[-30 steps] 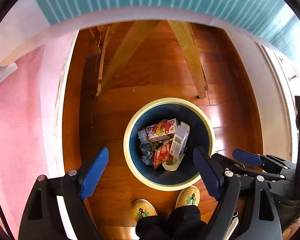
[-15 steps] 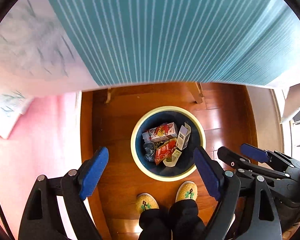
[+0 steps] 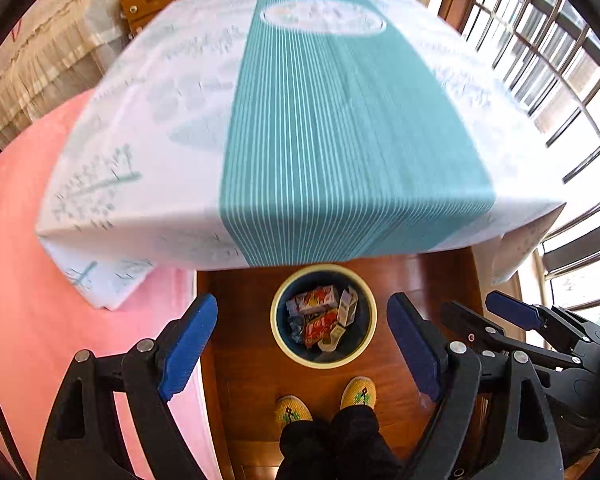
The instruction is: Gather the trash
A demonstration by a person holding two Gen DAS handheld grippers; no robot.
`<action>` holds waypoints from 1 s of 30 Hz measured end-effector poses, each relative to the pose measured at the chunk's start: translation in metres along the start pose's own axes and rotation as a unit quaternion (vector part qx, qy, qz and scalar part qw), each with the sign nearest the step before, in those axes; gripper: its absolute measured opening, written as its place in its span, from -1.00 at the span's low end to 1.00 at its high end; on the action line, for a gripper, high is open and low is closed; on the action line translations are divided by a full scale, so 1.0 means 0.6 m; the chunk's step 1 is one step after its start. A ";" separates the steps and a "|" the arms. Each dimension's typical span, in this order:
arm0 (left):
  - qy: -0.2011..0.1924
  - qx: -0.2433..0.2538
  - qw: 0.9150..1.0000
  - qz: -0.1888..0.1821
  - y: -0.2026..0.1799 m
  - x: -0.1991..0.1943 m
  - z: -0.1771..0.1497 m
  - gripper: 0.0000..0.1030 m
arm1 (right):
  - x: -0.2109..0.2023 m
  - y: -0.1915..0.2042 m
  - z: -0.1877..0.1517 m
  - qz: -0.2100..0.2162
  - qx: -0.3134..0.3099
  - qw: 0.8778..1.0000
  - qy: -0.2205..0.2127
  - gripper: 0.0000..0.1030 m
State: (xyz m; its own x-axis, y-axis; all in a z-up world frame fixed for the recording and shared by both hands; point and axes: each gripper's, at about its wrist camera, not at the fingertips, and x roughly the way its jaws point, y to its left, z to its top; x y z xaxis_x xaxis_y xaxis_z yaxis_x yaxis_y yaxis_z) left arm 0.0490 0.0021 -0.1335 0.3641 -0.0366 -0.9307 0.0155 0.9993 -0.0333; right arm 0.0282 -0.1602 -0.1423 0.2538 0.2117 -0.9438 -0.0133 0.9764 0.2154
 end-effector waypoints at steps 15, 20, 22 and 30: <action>-0.086 -0.027 0.996 0.007 0.013 -0.215 0.067 0.66 | -0.233 0.069 0.075 -0.010 -0.043 0.993 -0.110 0.09; -0.098 -0.030 0.995 0.016 0.007 -0.237 0.068 0.66 | -0.255 0.080 0.075 -0.019 -0.049 0.992 -0.117 0.09; -0.099 -0.029 0.994 0.017 0.005 -0.238 0.070 0.66 | -0.258 0.077 0.074 -0.018 -0.047 0.992 -0.115 0.09; -0.103 -0.033 0.994 0.022 0.002 -0.242 0.072 0.66 | -0.270 0.073 0.069 -0.018 -0.045 0.991 -0.123 0.09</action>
State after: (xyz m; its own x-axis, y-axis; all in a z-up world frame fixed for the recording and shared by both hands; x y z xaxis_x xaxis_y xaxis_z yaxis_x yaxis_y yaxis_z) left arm 0.0365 0.0087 0.0171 0.5455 0.0141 -0.8380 -0.0636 0.9977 -0.0247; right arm 0.0267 -0.1536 0.0301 0.4832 0.1710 -0.8586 -0.0837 0.9853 0.1491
